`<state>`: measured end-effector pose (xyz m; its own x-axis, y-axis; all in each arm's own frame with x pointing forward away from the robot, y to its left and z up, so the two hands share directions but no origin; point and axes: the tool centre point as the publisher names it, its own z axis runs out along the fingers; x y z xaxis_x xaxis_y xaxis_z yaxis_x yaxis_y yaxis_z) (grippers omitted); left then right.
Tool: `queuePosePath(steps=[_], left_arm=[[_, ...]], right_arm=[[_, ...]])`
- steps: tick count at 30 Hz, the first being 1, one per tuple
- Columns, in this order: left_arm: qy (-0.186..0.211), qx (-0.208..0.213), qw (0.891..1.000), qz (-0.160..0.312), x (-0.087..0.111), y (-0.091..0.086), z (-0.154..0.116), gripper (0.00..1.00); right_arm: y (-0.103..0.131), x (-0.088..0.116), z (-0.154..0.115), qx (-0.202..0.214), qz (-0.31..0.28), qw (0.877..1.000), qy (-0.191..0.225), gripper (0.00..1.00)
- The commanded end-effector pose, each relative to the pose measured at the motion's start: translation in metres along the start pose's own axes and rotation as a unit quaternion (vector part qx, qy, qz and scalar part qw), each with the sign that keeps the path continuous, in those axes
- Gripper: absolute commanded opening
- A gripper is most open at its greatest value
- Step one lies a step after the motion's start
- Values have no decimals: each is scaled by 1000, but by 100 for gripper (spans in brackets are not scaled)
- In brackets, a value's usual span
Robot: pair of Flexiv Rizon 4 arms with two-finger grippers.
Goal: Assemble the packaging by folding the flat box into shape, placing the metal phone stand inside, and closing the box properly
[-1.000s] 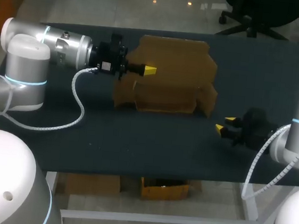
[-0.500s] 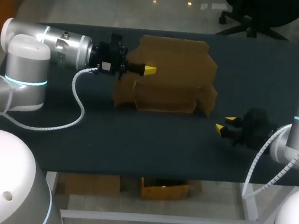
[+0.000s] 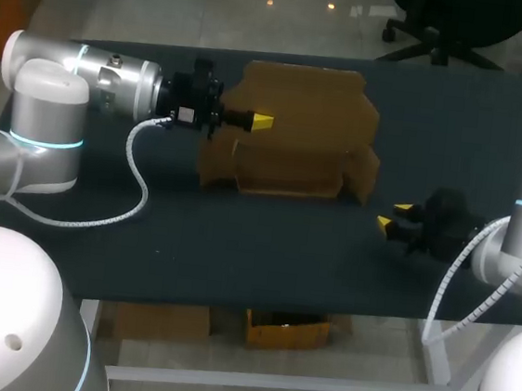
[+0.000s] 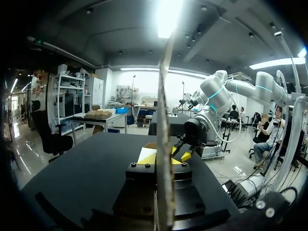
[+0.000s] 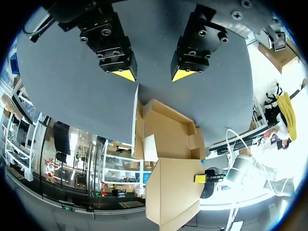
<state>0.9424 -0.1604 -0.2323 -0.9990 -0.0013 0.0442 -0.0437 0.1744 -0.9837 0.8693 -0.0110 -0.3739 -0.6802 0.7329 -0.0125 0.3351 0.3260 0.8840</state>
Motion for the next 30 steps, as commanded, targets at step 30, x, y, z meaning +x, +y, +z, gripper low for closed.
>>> queuePosePath(steps=[30], left_arm=[[2,-4,1000,0,-4,8,0,0]], right_arm=[[-1,2,2,0,0,1000,0,44]])
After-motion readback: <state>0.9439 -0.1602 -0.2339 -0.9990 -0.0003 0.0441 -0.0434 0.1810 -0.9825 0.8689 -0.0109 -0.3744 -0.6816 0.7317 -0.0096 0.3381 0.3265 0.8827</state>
